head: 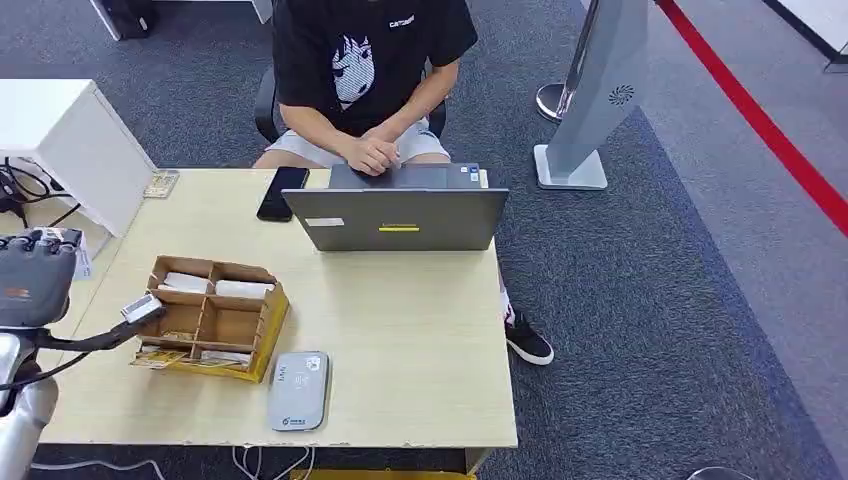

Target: Pass the card to the sensor for recognition and then transmit it.

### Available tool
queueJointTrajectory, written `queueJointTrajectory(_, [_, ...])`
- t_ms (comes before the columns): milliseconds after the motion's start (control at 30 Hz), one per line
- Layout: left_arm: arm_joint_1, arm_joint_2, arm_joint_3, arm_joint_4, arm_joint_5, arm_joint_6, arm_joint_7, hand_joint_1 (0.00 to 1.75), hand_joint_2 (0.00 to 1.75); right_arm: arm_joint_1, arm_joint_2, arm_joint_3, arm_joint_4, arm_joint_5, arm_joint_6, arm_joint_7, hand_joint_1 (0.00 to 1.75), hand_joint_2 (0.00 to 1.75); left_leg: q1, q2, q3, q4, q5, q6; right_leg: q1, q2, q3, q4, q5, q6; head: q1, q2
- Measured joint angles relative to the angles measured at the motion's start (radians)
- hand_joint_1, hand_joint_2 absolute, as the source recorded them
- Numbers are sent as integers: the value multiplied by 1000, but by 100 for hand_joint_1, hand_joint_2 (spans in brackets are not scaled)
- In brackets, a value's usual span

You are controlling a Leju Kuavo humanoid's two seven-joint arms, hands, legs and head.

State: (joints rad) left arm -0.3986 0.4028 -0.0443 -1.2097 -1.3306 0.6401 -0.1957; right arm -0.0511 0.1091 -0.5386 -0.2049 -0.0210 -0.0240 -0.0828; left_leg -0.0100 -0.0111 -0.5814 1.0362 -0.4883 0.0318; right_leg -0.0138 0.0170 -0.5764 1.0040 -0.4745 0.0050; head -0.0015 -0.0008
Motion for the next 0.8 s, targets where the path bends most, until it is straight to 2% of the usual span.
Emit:
queueJointTrajectory(267, [27, -43, -20, -13, -4, -5, -22, 175, 175, 0, 0, 0, 0, 0, 0, 0, 0, 175, 0, -1, 0, 0, 0, 0, 0, 0, 0, 0, 0, 0, 0, 0])
queueJointTrajectory(433, [64, -94, -102, -61, -44, -45, -40, 175, 175, 0, 0, -2, 0, 2, 0, 0, 0, 175, -1, 0, 0, 0, 0, 0, 0, 0, 0, 0, 0, 0, 0, 0])
queueJointTrajectory(533, [80, -109, -175, -82, -61, -60, -43, 175, 175, -2, 0, -3, 0, 3, 0, -1, 0, 175, -1, 0, 0, 0, 0, 0, -1, 0, 0, 0, 0, 0, 0, 0])
queueJointTrajectory(667, [84, -121, -219, -102, -67, -61, -43, 175, 175, 0, 0, -5, 0, 3, 1, -2, 0, 175, -1, 0, 0, 0, 0, 0, 0, 0, 0, 0, 0, 0, 0, 0])
queueJointTrajectory(800, [106, -137, -257, -167, -26, -55, -56, 175, 175, 0, 0, -10, 0, 3, 0, -3, 0, 175, 0, 0, 0, 0, 0, 0, 0, 0, 0, 0, 0, 0, 0, 0])
